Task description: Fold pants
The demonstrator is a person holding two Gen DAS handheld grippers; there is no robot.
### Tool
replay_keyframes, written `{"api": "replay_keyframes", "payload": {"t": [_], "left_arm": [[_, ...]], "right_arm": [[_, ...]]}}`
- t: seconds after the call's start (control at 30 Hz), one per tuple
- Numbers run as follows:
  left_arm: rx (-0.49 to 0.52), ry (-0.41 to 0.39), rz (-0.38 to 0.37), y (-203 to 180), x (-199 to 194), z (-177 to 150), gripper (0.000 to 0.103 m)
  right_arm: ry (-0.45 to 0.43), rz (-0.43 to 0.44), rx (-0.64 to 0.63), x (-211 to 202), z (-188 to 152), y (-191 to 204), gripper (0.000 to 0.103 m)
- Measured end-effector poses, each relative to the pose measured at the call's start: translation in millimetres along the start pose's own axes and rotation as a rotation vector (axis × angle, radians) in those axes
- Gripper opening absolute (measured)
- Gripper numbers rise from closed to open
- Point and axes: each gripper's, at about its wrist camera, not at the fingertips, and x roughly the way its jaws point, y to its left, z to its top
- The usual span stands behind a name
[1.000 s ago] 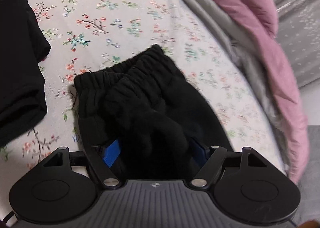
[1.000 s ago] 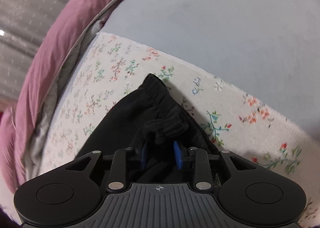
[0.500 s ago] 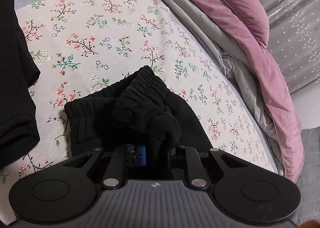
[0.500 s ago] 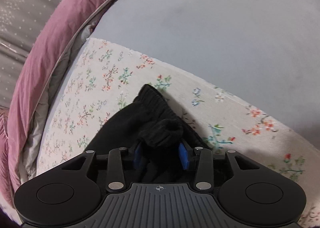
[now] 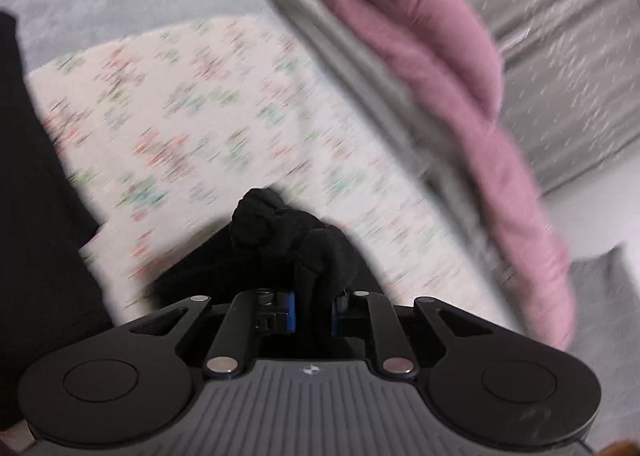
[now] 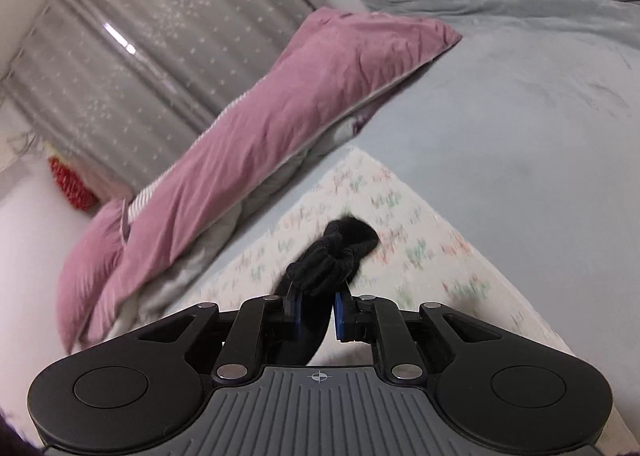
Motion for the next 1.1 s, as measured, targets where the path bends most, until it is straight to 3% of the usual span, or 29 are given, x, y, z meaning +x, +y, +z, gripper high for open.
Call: {"api": "replay_keyframes", "payload": {"t": [0.1,0.2,0.3,0.4,0.47,0.5,0.6,0.67,0.7,0.73,0.77,0.83,0.97,1.03,1.1], "left_arm": [[-0.026,0.088,0.051,34,29,-24,0.022],[-0.03,0.073,0.001,46,29,-34,0.023],[0.042,0.058,0.022,35,20,-30,0.025],[0.106,0.015,0.051,24,10,-28,0.032],[0.097,0.016,0.079,26,7,-31,0.055],[0.086,0.024,0.088,29,4,-34,0.058],[0.006,0.024,0.062,46,-9,-40,0.064],[-0.064,-0.008,0.009,61,-23,-42,0.067],[-0.097,-0.026,-0.006,64,-27,-42,0.069],[-0.111,-0.041,-0.015,65,-28,-40,0.076],[-0.101,-0.043,-0.009,63,-25,-38,0.085],[-0.073,-0.01,0.036,52,-13,-35,0.091],[-0.045,0.085,0.07,38,21,-41,0.091],[-0.036,0.068,0.103,34,30,-44,0.091],[-0.025,0.038,0.117,30,32,-43,0.091]], "right_arm": [[0.113,-0.091,-0.009,15,-41,-33,0.013],[0.248,-0.181,0.046,45,-87,-79,0.014],[0.189,-0.115,0.124,30,-96,-92,0.013],[0.161,-0.102,0.076,20,-87,-78,0.013],[0.137,-0.086,0.06,13,-81,-71,0.013],[0.14,-0.095,0.048,13,-77,-69,0.014],[0.191,-0.161,0.028,21,-85,-71,0.027],[0.184,-0.139,0.077,11,-94,-79,0.038],[0.174,-0.129,0.114,0,-98,-84,0.058],[0.163,-0.118,0.164,-7,-103,-90,0.071],[0.151,-0.105,0.192,-11,-106,-93,0.074],[0.153,-0.093,0.233,-15,-112,-100,0.074],[0.175,-0.133,0.286,-4,-112,-102,0.075],[0.18,-0.144,0.29,0,-111,-98,0.082],[0.194,-0.15,0.29,4,-110,-93,0.084]]}}
